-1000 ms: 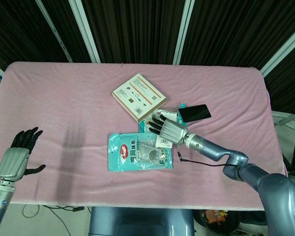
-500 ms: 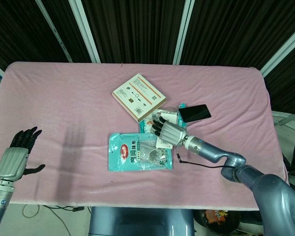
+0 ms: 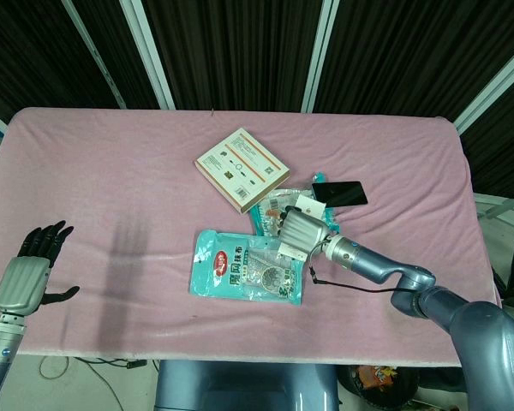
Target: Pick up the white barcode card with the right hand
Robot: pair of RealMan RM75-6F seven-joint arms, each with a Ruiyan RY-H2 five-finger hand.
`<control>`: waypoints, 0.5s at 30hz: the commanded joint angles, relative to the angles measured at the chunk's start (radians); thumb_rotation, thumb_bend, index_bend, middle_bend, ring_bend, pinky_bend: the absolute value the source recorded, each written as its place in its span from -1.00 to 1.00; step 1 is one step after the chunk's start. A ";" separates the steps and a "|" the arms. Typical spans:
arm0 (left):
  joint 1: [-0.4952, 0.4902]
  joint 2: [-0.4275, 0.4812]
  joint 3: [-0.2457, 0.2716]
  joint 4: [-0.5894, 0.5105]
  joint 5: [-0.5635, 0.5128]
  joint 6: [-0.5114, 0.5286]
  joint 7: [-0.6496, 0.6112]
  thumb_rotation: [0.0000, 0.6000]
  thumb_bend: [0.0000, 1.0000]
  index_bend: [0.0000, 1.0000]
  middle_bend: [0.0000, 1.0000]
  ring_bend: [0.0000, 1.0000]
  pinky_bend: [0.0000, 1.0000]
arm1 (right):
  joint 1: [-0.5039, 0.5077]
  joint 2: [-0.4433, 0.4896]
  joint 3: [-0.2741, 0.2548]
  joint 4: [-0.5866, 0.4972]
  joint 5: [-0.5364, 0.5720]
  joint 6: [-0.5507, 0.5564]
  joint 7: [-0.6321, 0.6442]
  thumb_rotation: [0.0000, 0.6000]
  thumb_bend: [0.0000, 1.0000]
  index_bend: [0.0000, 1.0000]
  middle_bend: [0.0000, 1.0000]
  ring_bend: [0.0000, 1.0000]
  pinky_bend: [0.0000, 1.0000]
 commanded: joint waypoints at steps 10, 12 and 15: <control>0.002 -0.002 0.005 0.003 0.022 0.017 -0.003 1.00 -1.00 -1.00 -1.00 -1.00 -1.00 | -0.083 0.205 0.042 -0.255 0.070 0.156 -0.046 1.00 -0.46 0.27 0.10 -0.09 -0.08; 0.003 -0.003 0.007 0.003 0.030 0.020 -0.004 1.00 -1.00 -1.00 -1.00 -1.00 -1.00 | -0.123 0.244 0.050 -0.324 0.094 0.205 -0.055 1.00 -0.46 0.27 0.10 -0.09 -0.07; 0.003 -0.002 0.011 0.005 0.040 0.024 -0.004 1.00 -1.00 -1.00 -1.00 -1.00 -1.00 | -0.180 0.283 0.054 -0.408 0.123 0.268 -0.066 1.00 -0.47 0.27 0.09 -0.09 -0.07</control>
